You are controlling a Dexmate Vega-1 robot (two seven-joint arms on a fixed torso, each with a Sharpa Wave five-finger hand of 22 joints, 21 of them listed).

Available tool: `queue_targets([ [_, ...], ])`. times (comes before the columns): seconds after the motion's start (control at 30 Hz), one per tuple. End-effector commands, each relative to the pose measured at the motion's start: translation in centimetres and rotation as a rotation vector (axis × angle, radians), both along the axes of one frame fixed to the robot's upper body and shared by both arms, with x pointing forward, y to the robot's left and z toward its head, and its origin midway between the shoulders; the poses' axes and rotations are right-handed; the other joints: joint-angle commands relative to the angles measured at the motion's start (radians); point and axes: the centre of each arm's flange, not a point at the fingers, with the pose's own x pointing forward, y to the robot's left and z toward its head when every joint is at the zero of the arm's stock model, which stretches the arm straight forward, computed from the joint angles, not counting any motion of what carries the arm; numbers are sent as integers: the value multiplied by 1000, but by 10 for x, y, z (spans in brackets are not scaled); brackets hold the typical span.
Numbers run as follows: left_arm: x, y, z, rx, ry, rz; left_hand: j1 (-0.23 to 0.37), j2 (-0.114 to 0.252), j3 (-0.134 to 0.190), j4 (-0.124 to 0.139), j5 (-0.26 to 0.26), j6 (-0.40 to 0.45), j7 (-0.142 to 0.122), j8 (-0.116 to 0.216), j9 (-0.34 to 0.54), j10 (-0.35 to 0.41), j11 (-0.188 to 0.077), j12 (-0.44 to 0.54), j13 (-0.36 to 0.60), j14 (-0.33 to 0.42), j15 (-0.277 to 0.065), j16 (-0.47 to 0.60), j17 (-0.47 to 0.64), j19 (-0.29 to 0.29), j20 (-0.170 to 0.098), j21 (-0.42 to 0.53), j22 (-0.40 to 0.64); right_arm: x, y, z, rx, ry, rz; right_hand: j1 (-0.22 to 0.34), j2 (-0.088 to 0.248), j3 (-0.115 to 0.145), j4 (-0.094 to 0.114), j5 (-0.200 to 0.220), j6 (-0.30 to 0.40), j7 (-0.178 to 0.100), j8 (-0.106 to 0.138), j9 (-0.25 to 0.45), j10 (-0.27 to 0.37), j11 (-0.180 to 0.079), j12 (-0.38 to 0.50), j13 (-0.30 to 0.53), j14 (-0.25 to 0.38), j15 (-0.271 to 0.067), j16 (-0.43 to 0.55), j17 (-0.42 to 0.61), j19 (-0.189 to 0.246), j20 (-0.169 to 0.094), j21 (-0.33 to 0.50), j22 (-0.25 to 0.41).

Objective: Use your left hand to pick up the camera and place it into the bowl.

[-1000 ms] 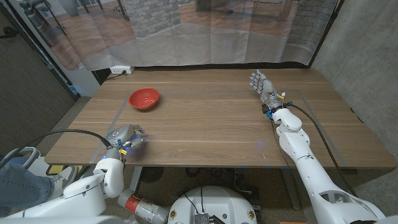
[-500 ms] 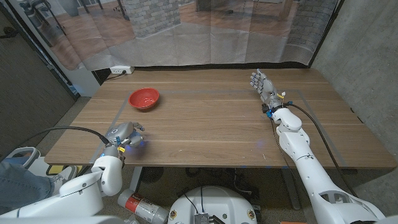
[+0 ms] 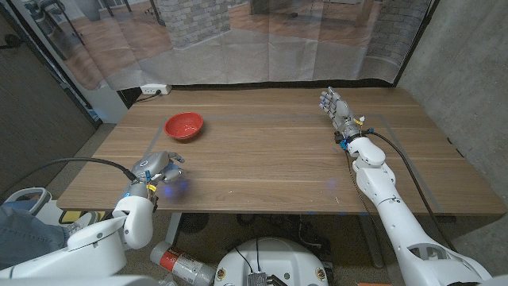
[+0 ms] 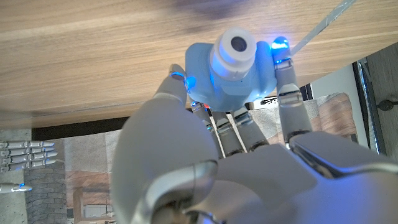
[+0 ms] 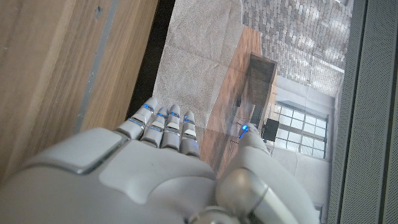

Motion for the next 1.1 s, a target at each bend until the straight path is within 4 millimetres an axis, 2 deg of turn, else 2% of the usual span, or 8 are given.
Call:
queue_targets([
  [0.03, -11, 1, 15, 5, -17, -7, 87, 88, 71, 23, 5, 11, -1, 5, 3, 10, -1, 5, 5, 48, -10, -2, 6, 153, -163, 5, 1, 0, -1, 3, 0, -4, -2, 1, 12, 0, -2, 3, 11, 3, 0, 2, 4, -2, -1, 6, 7, 0, 1, 2, 5, -2, -4, 5],
  [1.1, -5, 17, 48, 12, -58, -20, 79, 81, 85, 22, 6, 24, -5, 8, 0, 26, -12, 1, 24, 44, -12, -19, 21, 136, -167, 16, 0, 2, -1, -1, 8, 3, -1, 2, 13, 0, -4, 2, 13, 5, 0, 2, 6, 0, -1, 6, 11, -1, 1, 2, 11, -3, -15, 5],
])
